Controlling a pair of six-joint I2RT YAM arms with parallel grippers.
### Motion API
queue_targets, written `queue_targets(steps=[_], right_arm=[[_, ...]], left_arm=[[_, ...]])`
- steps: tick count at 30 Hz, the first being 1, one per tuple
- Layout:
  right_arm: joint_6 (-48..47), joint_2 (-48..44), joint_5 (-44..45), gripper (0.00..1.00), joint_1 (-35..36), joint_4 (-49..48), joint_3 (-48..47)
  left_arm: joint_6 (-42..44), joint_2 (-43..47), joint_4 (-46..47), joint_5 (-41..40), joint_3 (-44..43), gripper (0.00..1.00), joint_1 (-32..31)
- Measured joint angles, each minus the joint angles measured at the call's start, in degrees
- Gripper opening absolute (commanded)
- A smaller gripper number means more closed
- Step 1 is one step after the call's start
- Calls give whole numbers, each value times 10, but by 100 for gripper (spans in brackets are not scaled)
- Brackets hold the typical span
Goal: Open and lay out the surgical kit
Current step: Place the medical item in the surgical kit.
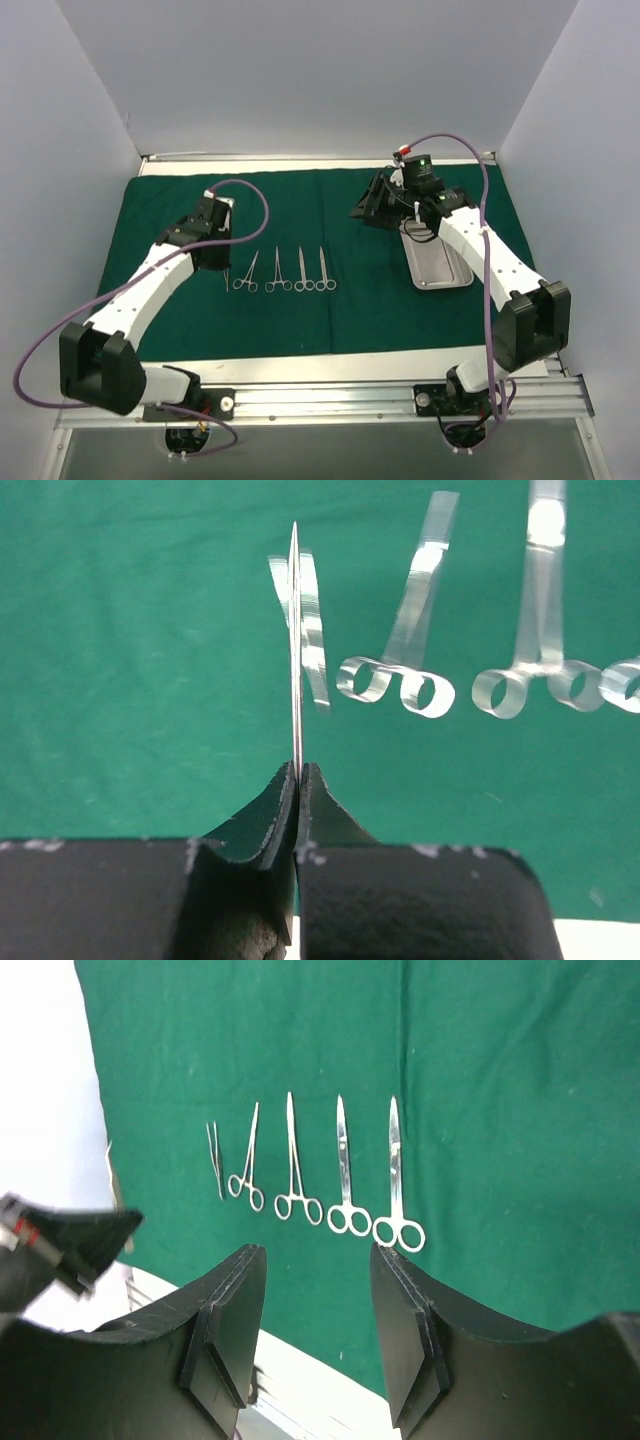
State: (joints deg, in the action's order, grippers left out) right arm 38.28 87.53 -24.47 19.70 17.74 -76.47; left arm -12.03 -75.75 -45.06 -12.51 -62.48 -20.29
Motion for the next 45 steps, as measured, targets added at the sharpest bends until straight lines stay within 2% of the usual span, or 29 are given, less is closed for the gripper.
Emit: queue_targets(steps=[6, 9, 27, 36, 41, 45], right_arm=[[0, 0, -5, 46, 3, 1, 0], [-2, -1, -5, 46, 2, 1, 0], [-2, -19, -11, 46, -6, -4, 8], [-2, -19, -11, 46, -6, -4, 14], [-2, -19, -11, 46, -6, -4, 16], [-2, -19, -11, 46, -6, -5, 18]], left_arm=[[30, -78, 3, -10, -3, 2, 80], [45, -115, 2, -5, -3, 2, 100], [67, -218, -16, 64, -52, 2, 114], [65, -256, -34, 74, -59, 3, 127], [65, -272, -41, 80, -66, 11, 131], [63, -282, -41, 84, -66, 12, 133]])
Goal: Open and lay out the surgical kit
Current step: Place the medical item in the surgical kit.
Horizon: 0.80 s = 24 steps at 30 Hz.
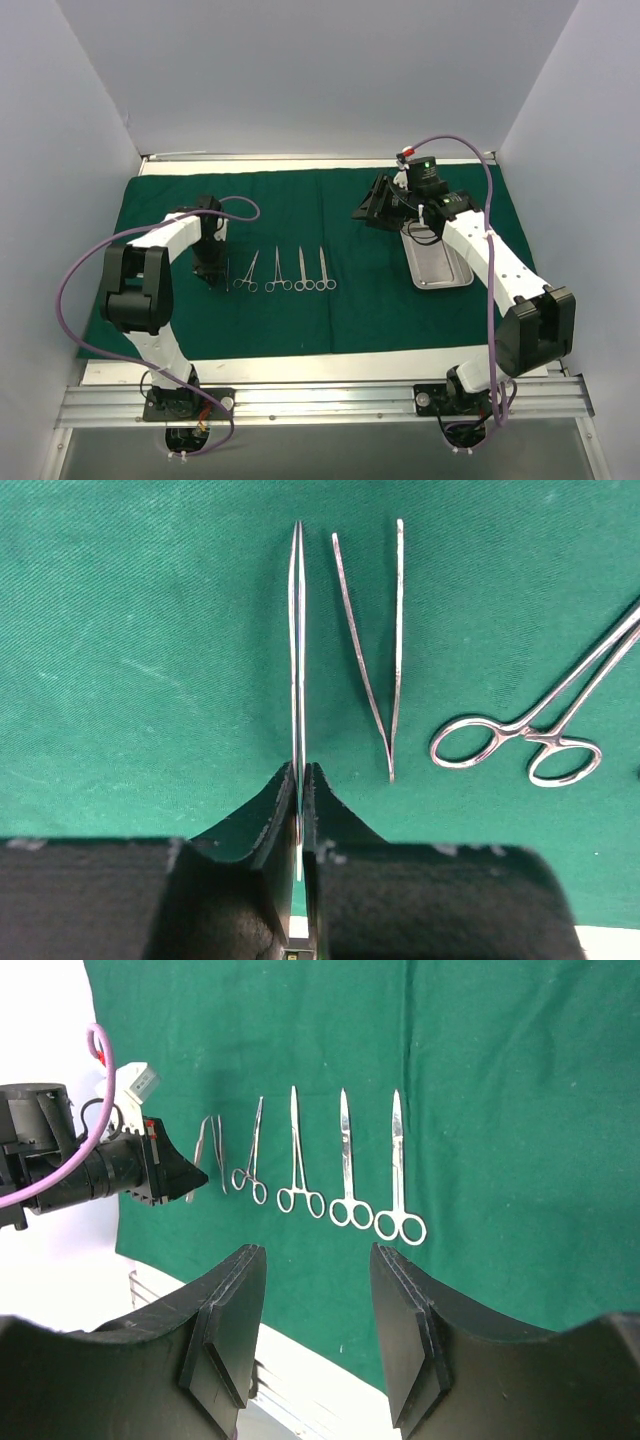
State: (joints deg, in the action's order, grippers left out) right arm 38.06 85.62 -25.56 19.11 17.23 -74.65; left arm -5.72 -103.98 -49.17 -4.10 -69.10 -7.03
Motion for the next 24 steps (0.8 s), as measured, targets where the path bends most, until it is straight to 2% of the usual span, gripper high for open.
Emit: queue_targets(steps=[3, 8, 14, 19, 24], right_arm=[[0, 0, 0, 46, 0, -1, 3], [0, 0, 0, 46, 0, -1, 4], [0, 0, 0, 46, -1, -2, 5], [0, 0, 0, 47, -5, -2, 6], [-5, 0, 0, 46, -15, -1, 6]], left_arm=[[0, -5, -2, 1, -2, 13, 2], [0, -17, -5, 5, -5, 24, 5], [-7, -21, -6, 12, -5, 32, 6], [-11, -21, -8, 12, -5, 34, 7], [-16, -14, -17, 14, -7, 49, 8]])
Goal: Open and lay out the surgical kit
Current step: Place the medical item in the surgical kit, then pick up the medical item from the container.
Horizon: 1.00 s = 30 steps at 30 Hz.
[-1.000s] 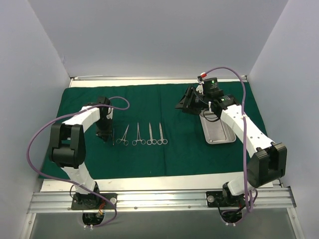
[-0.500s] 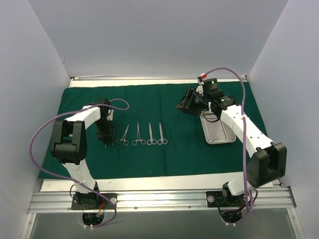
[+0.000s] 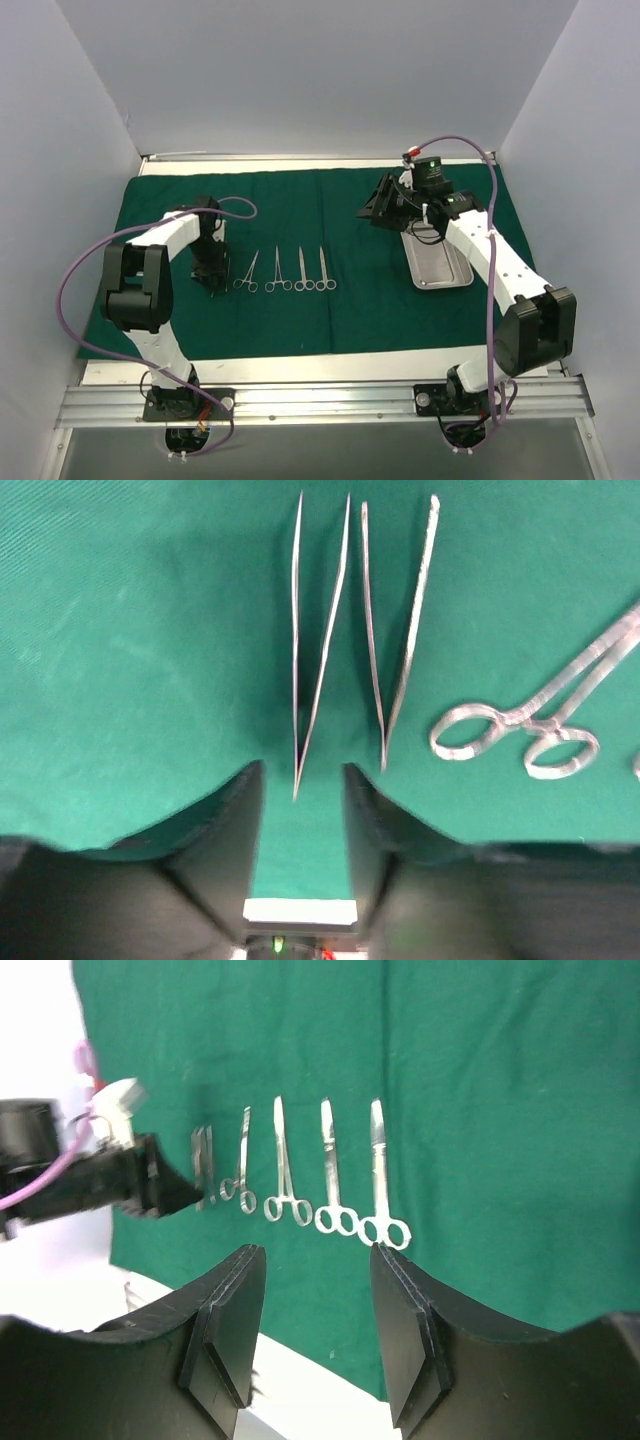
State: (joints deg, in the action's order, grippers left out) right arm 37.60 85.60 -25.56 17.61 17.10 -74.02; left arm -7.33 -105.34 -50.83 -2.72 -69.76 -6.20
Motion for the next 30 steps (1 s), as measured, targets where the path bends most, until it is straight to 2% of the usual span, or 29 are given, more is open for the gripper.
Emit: queue_targets(steps=[7, 12, 14, 21, 30], right_arm=[[-43, 25, 63, 42, -56, 38, -30], [-77, 80, 123, 33, -131, 46, -34], [-79, 110, 141, 33, -155, 46, -34], [6, 189, 180, 37, -166, -2, -23], [144, 212, 213, 42, -156, -91, 31]], left_arm=[[-16, 94, -62, 12, -76, 62, 1], [-27, 203, -59, 74, -113, 63, 3], [-27, 227, -55, 107, -113, 63, 3], [-9, 197, -47, 186, -113, 62, 2], [6, 184, -40, 228, -113, 62, 2]])
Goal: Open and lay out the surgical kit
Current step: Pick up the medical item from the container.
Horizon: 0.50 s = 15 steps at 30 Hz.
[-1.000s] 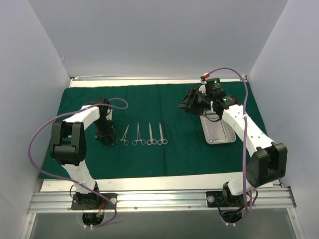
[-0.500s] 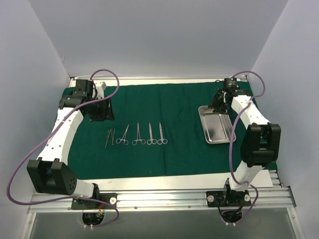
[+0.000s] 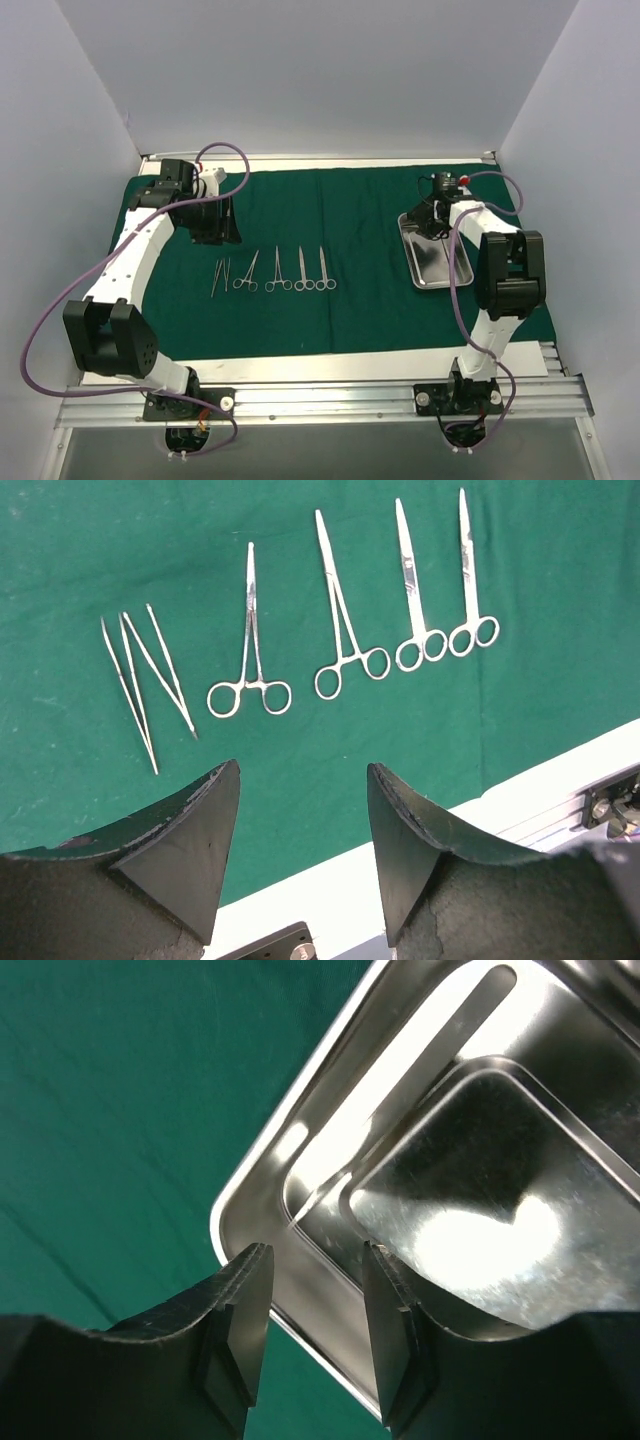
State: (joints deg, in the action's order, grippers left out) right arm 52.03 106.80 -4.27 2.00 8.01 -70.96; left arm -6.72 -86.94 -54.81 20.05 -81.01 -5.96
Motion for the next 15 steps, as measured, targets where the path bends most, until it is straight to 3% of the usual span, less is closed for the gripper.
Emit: queue_targets(steps=[10, 15], right_arm=[[56, 42, 22, 42, -2, -45, 1], [71, 48, 35, 36, -4, -51, 1]], left_arm=[[3, 0, 1, 15, 2, 62, 0], [4, 0, 2, 17, 2, 63, 0]])
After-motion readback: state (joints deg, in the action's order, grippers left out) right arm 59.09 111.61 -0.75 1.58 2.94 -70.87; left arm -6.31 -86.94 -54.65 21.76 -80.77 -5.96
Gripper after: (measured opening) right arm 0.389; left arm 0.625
